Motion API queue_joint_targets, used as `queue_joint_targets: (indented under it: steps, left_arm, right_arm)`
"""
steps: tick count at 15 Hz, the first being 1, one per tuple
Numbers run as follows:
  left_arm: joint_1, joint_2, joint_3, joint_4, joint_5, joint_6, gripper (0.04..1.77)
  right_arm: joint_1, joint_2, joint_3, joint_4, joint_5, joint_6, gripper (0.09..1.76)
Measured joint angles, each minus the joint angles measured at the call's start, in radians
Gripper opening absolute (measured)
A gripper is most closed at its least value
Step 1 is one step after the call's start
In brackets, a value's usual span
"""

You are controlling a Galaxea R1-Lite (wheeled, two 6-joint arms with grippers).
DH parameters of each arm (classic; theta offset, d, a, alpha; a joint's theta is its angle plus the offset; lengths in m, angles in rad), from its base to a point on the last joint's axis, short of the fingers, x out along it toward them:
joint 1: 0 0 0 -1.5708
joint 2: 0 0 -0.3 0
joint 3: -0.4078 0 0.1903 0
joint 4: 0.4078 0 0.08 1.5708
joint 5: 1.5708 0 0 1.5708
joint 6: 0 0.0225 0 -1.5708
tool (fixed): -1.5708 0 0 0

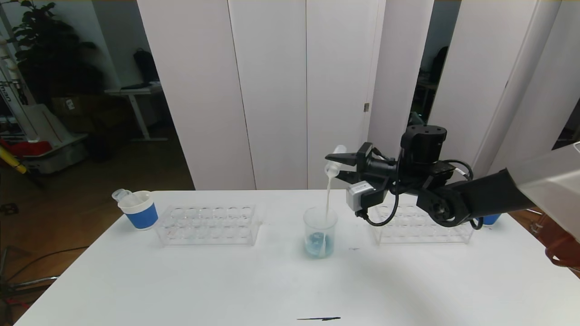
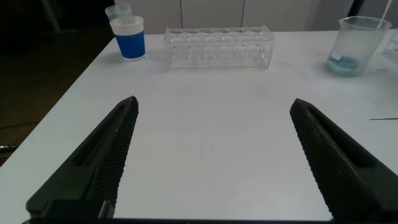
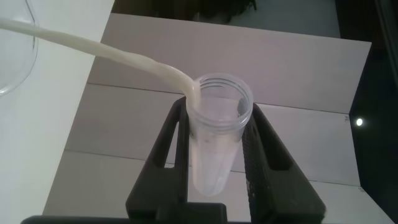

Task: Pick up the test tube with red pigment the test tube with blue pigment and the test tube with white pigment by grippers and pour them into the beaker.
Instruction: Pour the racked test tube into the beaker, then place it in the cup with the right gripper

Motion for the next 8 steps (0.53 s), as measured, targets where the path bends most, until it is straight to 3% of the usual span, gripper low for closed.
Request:
queue_joint_targets:
  steps: [8]
  left_arm:
    - [0.0, 0.0, 0.0, 0.0, 0.0, 0.0, 1.74]
  right_arm:
    - [-0.004, 0.013, -0.012, -0.003, -0.008, -0.075, 0.58]
